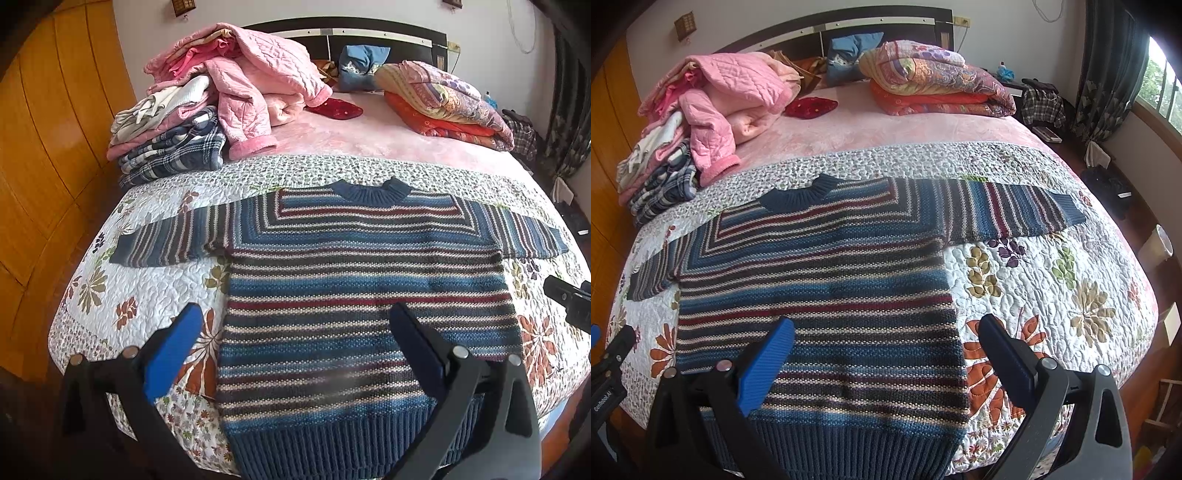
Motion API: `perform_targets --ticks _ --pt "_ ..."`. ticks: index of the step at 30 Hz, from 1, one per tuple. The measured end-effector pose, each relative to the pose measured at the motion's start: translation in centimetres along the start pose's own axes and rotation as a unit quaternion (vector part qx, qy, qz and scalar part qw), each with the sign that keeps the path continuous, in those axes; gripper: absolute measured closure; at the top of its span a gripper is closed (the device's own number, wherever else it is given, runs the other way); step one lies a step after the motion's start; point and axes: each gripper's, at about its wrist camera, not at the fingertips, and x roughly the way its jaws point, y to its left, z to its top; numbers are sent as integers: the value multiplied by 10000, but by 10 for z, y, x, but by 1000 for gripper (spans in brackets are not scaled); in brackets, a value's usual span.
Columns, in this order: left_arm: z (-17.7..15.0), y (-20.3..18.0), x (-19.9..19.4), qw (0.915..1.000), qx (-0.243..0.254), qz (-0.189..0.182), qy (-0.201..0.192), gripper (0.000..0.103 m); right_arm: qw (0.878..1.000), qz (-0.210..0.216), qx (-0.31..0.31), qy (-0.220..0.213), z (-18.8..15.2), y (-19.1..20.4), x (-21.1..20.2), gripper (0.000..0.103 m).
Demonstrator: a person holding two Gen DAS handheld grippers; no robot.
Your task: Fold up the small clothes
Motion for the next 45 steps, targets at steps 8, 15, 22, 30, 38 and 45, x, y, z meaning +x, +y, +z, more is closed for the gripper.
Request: perform_targets --ticks 8,15,22,30,38,45 --pt "8 -7 23 9999 -103 -85 16 3 9994 139 216 -229 15 -40 20 4" --pt "41 -34 61 9980 -448 -442 -74 3 9943 -391 993 22 73 -168 82 4" --pt "77 -81 107 9988 -266 -415 -56 3 9809 -854 1616 671 130 -317 180 4" --pt "83 -112 139 9989 -95 -461 52 3 9585 -851 2375 1325 133 -407 268 15" --pt "70 -113 156 9990 -26 -373 242 3 9561 -566 2650 1112 134 -424 285 41" --pt "64 -103 158 9987 -82 -368 334 3 9550 156 2893 640 129 -428 262 90"
